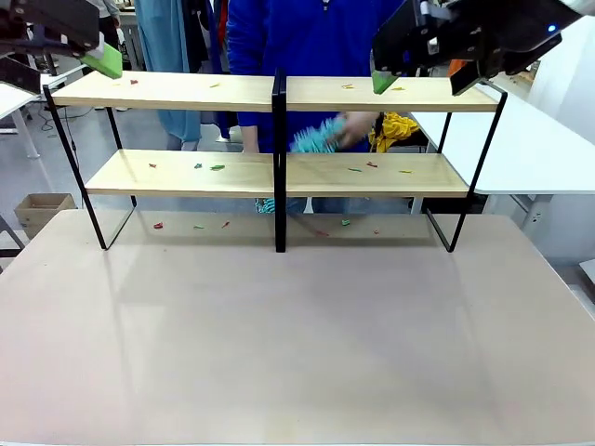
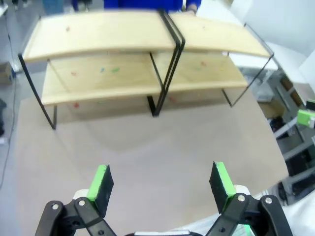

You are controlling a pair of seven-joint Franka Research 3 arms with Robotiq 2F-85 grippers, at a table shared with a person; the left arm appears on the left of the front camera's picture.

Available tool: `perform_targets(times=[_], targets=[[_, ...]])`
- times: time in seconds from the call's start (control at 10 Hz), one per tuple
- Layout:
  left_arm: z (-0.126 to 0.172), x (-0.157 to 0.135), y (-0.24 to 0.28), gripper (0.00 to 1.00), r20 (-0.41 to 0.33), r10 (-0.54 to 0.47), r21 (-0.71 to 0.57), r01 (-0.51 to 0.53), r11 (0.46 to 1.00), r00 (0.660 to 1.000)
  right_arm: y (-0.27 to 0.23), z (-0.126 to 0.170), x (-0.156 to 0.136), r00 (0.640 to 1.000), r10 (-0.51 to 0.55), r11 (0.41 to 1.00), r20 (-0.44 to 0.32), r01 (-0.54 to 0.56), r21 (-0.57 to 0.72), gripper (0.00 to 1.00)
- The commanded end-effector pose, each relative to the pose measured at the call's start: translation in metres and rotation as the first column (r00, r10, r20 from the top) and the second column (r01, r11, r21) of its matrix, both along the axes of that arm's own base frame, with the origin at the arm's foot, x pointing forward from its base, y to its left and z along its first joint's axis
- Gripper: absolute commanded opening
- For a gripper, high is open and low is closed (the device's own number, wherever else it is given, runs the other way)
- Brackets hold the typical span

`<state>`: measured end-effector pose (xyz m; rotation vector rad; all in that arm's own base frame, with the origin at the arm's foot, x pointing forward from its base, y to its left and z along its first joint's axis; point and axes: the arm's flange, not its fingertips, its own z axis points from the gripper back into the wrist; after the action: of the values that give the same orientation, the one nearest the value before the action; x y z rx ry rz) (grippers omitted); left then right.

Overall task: Clean the shelves.
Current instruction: Pick up the Duster when the human hands it over.

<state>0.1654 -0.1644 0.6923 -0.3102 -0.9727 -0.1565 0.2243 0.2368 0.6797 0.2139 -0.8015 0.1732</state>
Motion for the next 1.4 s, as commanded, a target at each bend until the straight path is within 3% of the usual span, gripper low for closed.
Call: perform_targets(times=[0.0, 0.1, 0.5, 1.3], targets=[[-0.008, -0.003, -0.001, 1.0, 0.184, -0.006, 0.022, 0.002, 1.0, 0.983, 0.002, -0.007, 0.008, 1.0, -0.005, 0.999, -0.008, 0.005, 0.031, 1.0], [-0.008, -0.004, -0.002, 1.0, 0.211, 0.002, 0.076, -0.018, 0.997, 0.978, 0.001, -0.007, 0.01, 1.0, -0.007, 0.999, -0.01, 0.007, 0.039, 1.0], [-0.016, -0.004, -0.009, 1.0, 0.199, -0.085, 0.24, 0.036, 0.97, 0.976, -0.004, -0.009, 0.013, 1.0, -0.017, 0.998, -0.018, 0.018, 0.053, 1.0], [-0.021, 0.01, -0.009, 1.0, 0.104, -0.114, 0.186, 0.094, 0.978, 0.988, -0.003, -0.01, 0.019, 0.999, -0.021, 0.999, -0.035, 0.022, 0.041, 1.0]])
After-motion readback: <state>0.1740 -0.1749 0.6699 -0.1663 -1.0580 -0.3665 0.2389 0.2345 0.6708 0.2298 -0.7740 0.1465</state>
